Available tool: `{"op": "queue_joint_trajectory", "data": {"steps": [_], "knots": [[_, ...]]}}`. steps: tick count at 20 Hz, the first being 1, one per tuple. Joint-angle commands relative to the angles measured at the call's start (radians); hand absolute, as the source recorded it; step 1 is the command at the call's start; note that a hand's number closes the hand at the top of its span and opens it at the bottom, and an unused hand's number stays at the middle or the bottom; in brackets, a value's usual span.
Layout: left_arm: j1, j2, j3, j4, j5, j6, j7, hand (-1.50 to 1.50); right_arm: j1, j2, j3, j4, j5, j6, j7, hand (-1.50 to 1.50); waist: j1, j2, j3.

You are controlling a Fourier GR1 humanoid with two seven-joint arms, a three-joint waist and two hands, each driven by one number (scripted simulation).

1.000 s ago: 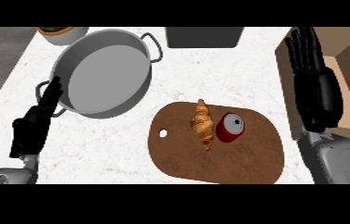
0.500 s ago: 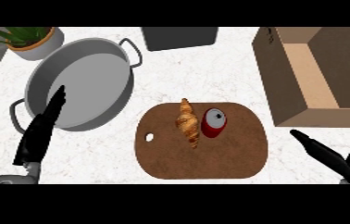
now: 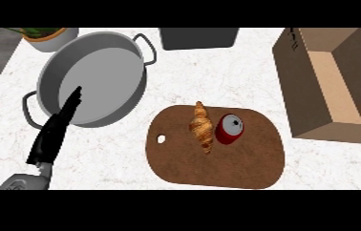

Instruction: Pick the can from the cutting board and place it in the cardboard box

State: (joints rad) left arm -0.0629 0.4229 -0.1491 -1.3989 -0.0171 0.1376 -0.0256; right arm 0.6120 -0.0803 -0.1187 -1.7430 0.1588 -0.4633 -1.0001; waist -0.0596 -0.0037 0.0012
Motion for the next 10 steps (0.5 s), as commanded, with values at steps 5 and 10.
{"op": "queue_joint_trajectory", "data": {"steps": [5, 10], "knots": [[-0.069, -0.044, -0.020, 0.075, -0.049, 0.002, -0.020, 0.00, 0.368, 0.079, 0.227, -0.250, 0.313, -0.120, 0.109, -1.50, 0.040, 0.007, -0.003], [-0.016, -0.040, -0.030, 0.023, -0.041, -0.026, -0.031, 0.00, 0.491, 0.080, 0.366, -0.380, 0.553, -0.193, 0.358, -1.50, 0.060, 0.008, -0.004]]}}
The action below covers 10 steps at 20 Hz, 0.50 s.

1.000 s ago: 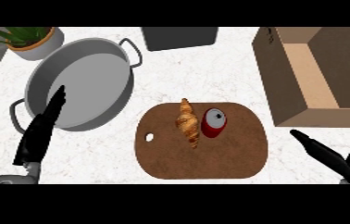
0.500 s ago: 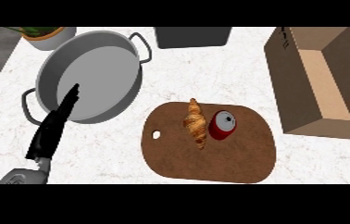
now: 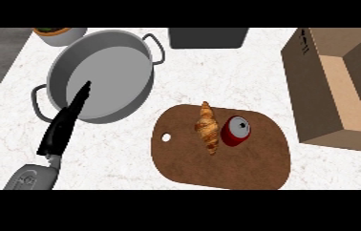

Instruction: Pick the can from the cutting board and place it in the cardboard box

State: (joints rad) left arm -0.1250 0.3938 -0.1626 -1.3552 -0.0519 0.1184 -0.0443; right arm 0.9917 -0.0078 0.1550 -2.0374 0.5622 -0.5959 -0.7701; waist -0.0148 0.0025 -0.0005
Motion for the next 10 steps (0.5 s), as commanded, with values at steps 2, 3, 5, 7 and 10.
{"op": "queue_joint_trajectory", "data": {"steps": [2, 3, 5, 7, 10], "knots": [[-0.047, -0.005, 0.000, 0.021, -0.006, -0.023, 0.043, 0.00, 0.106, 0.007, 0.159, -0.102, 0.267, -0.094, 0.250, -1.50, 0.010, 0.007, -0.002], [-0.055, -0.014, 0.013, 0.059, -0.006, -0.016, 0.003, 0.00, 0.098, 0.008, 0.166, -0.133, 0.313, -0.068, 0.327, -1.50, 0.013, 0.009, -0.003], [-0.024, -0.039, -0.004, 0.056, -0.017, -0.004, -0.021, 0.00, 0.097, 0.008, 0.233, -0.188, 0.411, -0.093, 0.445, -1.50, 0.019, 0.010, -0.003], [-0.028, -0.010, 0.014, 0.042, -0.011, -0.026, -0.005, 0.00, 0.123, 0.008, 0.207, -0.230, 0.486, -0.034, 0.545, -1.50, 0.022, 0.008, -0.003], [-0.066, -0.042, 0.007, 0.032, -0.027, -0.009, 0.037, 0.00, 0.014, 0.008, 0.303, -0.159, 0.645, -0.026, 0.708, -1.50, 0.019, 0.005, -0.002]]}}
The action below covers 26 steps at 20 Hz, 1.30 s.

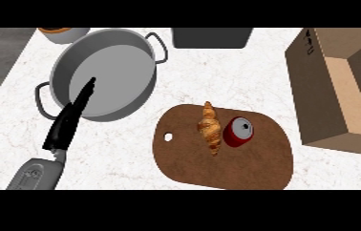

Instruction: Pick the can from the cutting board and place it in the cardboard box

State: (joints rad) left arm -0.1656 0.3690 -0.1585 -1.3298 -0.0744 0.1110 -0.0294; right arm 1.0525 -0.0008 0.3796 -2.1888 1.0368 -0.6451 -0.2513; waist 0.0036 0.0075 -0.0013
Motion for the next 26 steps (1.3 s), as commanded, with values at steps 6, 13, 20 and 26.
{"op": "queue_joint_trajectory", "data": {"steps": [6, 13, 20, 26], "knots": [[0.060, -0.014, 0.013, 0.005, -0.008, -0.026, -0.051, 0.00, -0.271, 0.001, 0.117, 0.000, 0.287, 0.206, 0.496, -1.50, 0.005, -0.003, 0.000], [0.025, -0.034, 0.022, 0.014, -0.039, -0.047, -0.012, 0.00, -0.574, 0.001, 0.173, 0.153, 0.370, 0.276, 0.740, -1.50, 0.001, -0.005, 0.001], [0.058, -0.073, 0.040, -0.054, -0.070, -0.041, 0.028, 0.00, -0.608, 0.000, 0.153, 0.228, 0.425, 0.160, 0.721, -1.50, -0.004, -0.009, 0.001], [0.079, -0.040, 0.100, -0.029, -0.078, -0.098, -0.028, 0.00, -0.699, -0.002, 0.094, 0.270, 0.355, 0.293, 0.733, -1.50, -0.004, -0.008, 0.001]]}}
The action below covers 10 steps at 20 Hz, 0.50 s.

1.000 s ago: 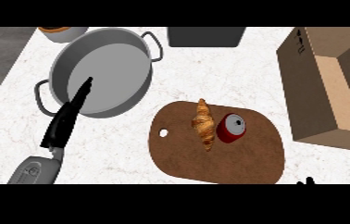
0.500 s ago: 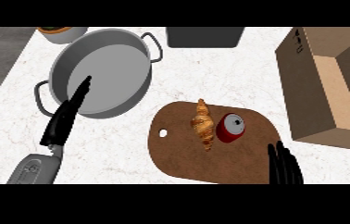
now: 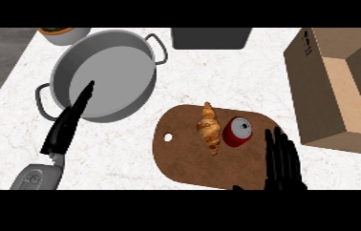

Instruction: Pick the can from the cutting board and place it in the cardboard box

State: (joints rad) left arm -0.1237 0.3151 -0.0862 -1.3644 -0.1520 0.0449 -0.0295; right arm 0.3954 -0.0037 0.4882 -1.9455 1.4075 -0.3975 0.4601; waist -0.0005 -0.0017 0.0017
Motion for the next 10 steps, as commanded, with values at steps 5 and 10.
{"op": "queue_joint_trajectory", "data": {"steps": [5, 10], "knots": [[-0.071, -0.041, 0.043, 0.070, -0.028, -0.030, 0.020, 0.00, -0.065, -0.031, -0.028, -0.002, -0.050, 0.059, 0.031, -1.50, -0.004, 0.001, -0.002], [0.009, -0.057, 0.035, -0.021, -0.058, -0.024, 0.026, 0.00, -0.208, -0.007, -0.129, 0.153, -0.079, 0.047, 0.035, -1.50, 0.001, 0.001, -0.002]]}}
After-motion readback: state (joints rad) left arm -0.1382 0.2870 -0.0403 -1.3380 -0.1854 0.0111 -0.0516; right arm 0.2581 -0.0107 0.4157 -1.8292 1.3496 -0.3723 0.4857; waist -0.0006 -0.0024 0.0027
